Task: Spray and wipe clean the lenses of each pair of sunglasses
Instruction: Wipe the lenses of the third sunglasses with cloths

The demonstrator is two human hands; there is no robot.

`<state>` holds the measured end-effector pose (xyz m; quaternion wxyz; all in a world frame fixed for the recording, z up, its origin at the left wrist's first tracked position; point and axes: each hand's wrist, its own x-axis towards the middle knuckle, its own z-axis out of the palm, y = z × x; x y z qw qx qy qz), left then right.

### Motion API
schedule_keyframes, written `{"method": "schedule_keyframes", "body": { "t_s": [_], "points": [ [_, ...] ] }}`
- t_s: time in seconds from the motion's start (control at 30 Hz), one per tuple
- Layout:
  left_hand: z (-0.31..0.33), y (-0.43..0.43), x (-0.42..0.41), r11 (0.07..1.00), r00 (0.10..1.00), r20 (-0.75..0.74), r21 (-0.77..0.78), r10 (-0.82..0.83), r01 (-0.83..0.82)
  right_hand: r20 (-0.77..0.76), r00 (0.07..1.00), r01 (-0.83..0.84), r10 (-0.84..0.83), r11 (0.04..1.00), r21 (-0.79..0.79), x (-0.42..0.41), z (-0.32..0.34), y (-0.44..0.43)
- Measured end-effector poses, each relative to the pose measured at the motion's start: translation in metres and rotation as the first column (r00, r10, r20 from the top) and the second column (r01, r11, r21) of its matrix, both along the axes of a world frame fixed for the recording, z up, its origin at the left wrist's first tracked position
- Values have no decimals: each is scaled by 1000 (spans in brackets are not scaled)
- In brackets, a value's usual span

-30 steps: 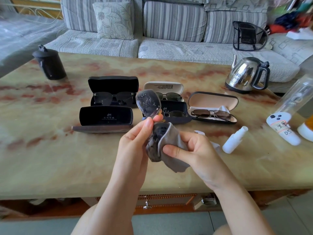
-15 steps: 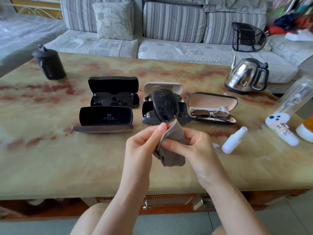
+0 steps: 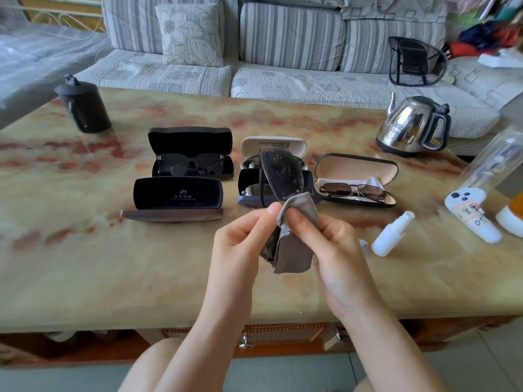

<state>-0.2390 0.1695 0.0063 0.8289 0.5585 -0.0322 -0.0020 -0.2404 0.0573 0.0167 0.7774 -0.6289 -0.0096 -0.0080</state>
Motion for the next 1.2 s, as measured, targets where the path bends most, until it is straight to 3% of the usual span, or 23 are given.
{"method": "schedule_keyframes", "body": {
  "t_s": [0.37,0.5,0.7,0.83,1.03,1.2],
  "points": [
    [5,-5,3,996,997,-41,-65,60,-63,8,998,-68,68,998,-8,-2,2,-6],
    [8,-7,6,981,995,-96,-189,19,-36,17,997,-81,81,997,-7,1,1,-11],
    [12,2,13,965,991,-136,-262,-8,-28,67,971,-217,228,965,-148,0,-1,-16],
    [16,4,14,952,992,-126,-304,5,-43,34,959,-274,281,952,-139,1,-2,-17],
    [11,3,11,965,994,-92,-252,56,-77,-11,980,-198,198,968,-153,2,-4,-11],
    [11,4,9,990,996,-52,-118,77,-82,-20,989,-151,149,977,-148,2,0,-9]
  ]
}}
